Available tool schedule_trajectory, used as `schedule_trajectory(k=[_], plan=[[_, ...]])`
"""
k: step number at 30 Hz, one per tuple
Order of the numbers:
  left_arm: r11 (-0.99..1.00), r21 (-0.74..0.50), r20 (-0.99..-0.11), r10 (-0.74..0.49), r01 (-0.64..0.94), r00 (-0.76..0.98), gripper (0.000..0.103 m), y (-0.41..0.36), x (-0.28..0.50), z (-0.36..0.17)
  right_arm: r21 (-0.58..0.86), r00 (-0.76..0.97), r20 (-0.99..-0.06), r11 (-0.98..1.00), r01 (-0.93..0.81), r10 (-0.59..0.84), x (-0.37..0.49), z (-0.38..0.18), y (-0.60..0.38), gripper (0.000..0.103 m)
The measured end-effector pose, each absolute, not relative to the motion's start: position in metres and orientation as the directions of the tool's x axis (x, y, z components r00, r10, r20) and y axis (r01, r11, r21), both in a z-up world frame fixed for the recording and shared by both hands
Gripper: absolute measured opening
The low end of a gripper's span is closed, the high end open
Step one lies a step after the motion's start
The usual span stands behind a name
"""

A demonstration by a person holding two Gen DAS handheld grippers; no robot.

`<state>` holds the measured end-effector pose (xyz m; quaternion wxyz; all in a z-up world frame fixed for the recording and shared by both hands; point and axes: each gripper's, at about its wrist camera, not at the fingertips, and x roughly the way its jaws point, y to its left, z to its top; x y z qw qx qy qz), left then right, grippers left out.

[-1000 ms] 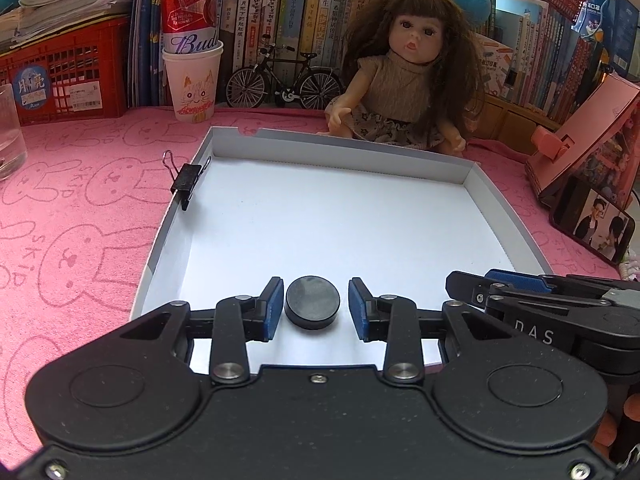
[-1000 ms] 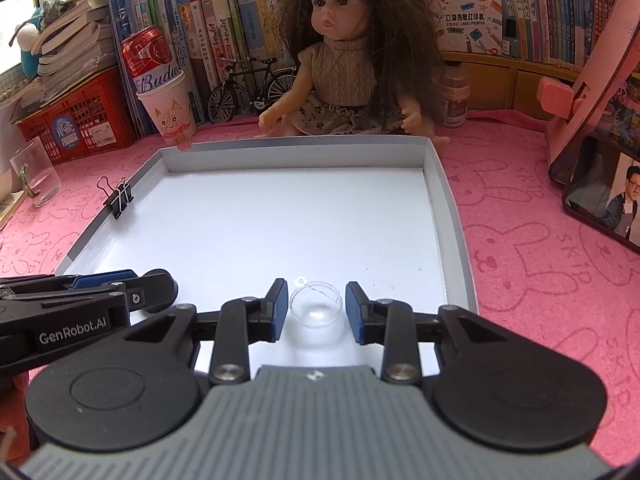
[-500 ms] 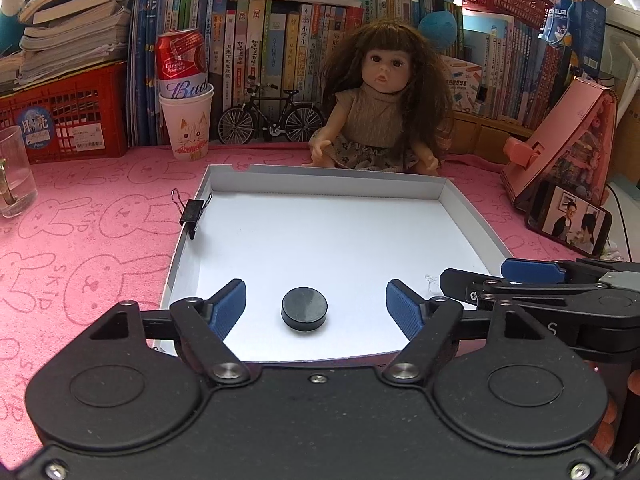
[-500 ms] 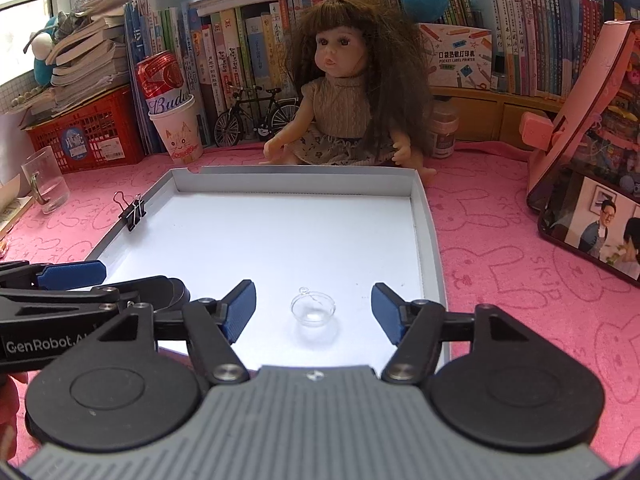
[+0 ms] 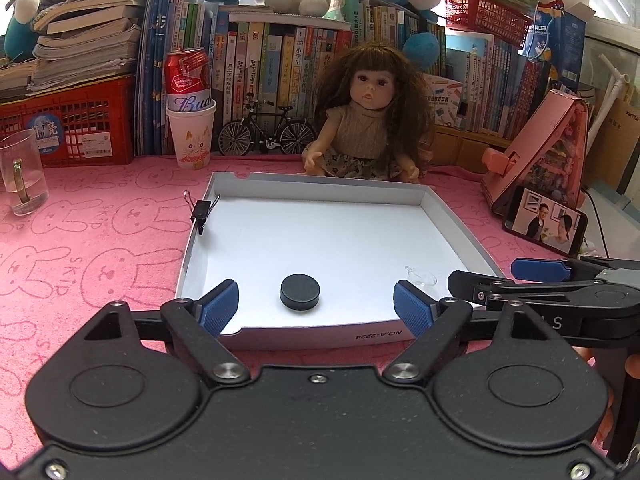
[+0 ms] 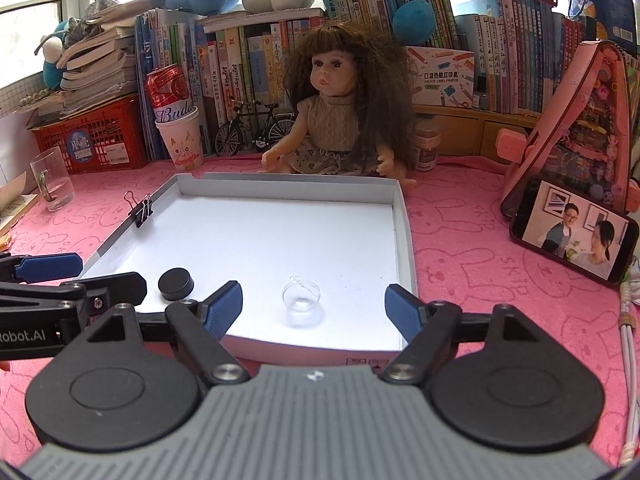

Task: Organize rigid objects
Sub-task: 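Move the left tool to another black lid while the right tool reaches a walnut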

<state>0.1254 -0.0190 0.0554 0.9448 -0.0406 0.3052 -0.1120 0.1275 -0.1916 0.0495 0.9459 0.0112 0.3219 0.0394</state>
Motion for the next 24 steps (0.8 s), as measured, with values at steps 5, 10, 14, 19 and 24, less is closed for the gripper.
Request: schedule_trajectory(k=[5,10,14,19,24], plan=[[0.969,-0.16,-0.559,-0.245,0.187,0.792,0.084,-0.012,0.11,0.054,0.053,0.793,-0.603,0.996,-0.066,0.085,0.115,0.049,-0.194,0.087],[0.97,-0.134,-0.551,-0.244,0.204,0.798,0.085,-0.011,0.092,0.051,0.041,0.798,-0.598,0.997,-0.063,0.075,0.1,0.047,-0.194,0.088],[0.967,-0.118,-0.554,-0.252,0.225,0.794,0.085,-0.01,0.082,0.046,0.035,0.797,-0.6,0.998,-0.06,0.069,0.092,0.045,-0.195,0.089],[0.966,-0.123,-0.554,-0.258,0.229,0.791,0.085,-0.007,0.072,0.039,0.038,0.799,-0.598,0.998,-0.05,0.063,0.08,0.04,-0.196,0.089],[0.964,-0.114,-0.555,-0.262,0.239,0.789,0.085,-0.003,0.06,0.032,0.028,0.807,-0.588,0.999,-0.047,0.054,0.066,0.033,-0.198,0.089]])
